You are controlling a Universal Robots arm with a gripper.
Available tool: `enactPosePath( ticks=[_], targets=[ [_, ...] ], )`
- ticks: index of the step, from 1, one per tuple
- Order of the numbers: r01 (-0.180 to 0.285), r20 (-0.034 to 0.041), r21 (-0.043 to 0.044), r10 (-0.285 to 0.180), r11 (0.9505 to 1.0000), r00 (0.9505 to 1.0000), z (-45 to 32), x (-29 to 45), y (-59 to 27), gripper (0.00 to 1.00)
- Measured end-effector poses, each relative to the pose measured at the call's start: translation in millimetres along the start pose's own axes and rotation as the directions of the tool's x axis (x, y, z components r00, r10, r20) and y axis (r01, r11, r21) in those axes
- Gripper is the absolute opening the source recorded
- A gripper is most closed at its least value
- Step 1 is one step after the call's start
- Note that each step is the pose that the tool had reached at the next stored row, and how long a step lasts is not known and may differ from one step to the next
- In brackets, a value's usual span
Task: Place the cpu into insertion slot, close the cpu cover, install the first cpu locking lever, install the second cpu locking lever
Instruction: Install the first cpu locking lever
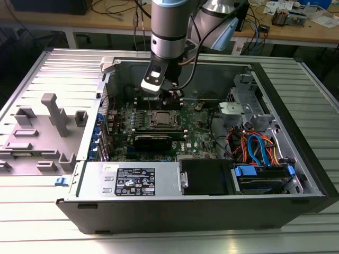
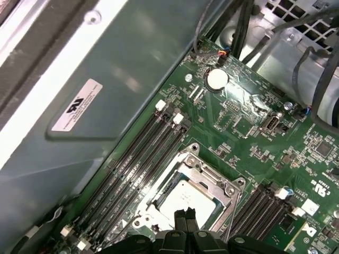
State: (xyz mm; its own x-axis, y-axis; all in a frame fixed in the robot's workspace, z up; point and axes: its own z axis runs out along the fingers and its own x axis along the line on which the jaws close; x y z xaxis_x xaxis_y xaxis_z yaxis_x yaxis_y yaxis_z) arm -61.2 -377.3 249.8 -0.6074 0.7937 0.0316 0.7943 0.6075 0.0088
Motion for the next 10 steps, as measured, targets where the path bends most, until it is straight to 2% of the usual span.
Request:
enactPosePath(
  ticks=[4,7,10],
  targets=[
    [0.011,-0.0001,0.0001,-0.011,0.9999,0.9999,-5.6,0.2,0.1,0.11],
    [0.045,-0.0005,0.0014,-0.045,0.9990,0.9990,-5.7,0.3,-0.3,0.11],
    [0.095,-0.0010,0.0030,-0.095,0.9955,0.9955,-5.8,0.4,-0.5,0.11]
  ],
)
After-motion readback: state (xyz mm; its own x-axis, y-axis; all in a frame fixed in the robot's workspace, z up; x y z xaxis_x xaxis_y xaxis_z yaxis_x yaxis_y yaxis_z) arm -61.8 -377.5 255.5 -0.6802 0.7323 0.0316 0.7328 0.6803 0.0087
